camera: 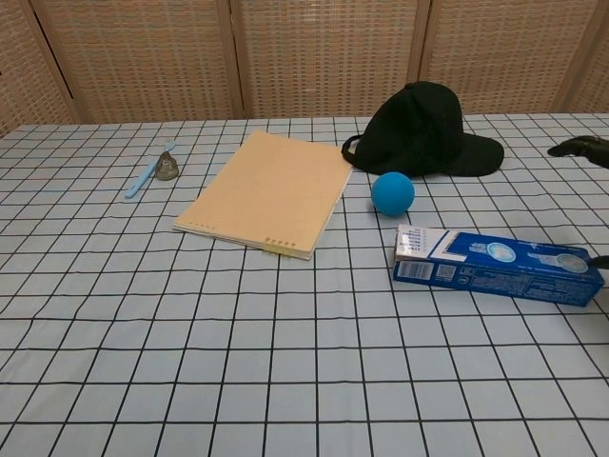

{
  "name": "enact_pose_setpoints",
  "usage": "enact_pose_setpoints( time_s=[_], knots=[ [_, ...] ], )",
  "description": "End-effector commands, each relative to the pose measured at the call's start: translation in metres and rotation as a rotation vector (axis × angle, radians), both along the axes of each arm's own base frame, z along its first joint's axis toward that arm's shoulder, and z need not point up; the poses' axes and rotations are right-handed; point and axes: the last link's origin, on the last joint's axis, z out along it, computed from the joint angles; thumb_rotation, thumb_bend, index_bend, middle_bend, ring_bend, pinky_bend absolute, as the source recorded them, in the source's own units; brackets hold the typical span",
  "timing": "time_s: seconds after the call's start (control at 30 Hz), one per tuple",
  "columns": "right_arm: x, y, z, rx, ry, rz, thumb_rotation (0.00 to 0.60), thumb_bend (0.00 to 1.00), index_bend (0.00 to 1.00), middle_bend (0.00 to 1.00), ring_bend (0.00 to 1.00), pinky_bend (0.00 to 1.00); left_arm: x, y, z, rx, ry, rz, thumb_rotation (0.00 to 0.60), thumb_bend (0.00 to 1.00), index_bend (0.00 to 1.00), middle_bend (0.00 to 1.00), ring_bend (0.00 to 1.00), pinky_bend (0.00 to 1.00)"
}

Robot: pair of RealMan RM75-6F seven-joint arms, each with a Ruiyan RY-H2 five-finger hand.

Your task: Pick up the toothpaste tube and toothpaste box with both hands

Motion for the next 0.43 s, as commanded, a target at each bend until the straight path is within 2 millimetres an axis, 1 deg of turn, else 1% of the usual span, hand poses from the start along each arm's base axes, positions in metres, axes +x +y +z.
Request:
enact_pose_setpoints(
  time_s=[0.03,0.2,0.3,0.43],
  knots=[
    [-0.015,0.026,0.016,-0.029,0.066,0.016,0.600,0.14,0.00,0.00,0.00,0.00,-0.018,-0.025,-0.006,0.016,0.056,0.049,0.600,0.21,0.10,0.00,0.00,0.00],
    [-0.029,0.055,0.034,-0.063,0.094,0.033,0.600,0.13,0.00,0.00,0.00,0.00,-0.038,-0.051,-0.016,-0.008,0.050,0.099,0.600,0.21,0.10,0.00,0.00,0.00],
    [-0.035,0.065,0.041,-0.074,0.095,0.037,0.600,0.13,0.00,0.00,0.00,0.00,-0.046,-0.059,-0.018,-0.007,0.072,0.098,0.600,0.21,0.10,0.00,0.00,0.00],
    [-0.042,0.075,0.044,-0.076,0.094,0.029,0.600,0.13,0.00,0.00,0.00,0.00,-0.050,-0.065,-0.020,0.021,0.102,0.086,0.600,0.21,0.09,0.00,0.00,0.00]
  ],
)
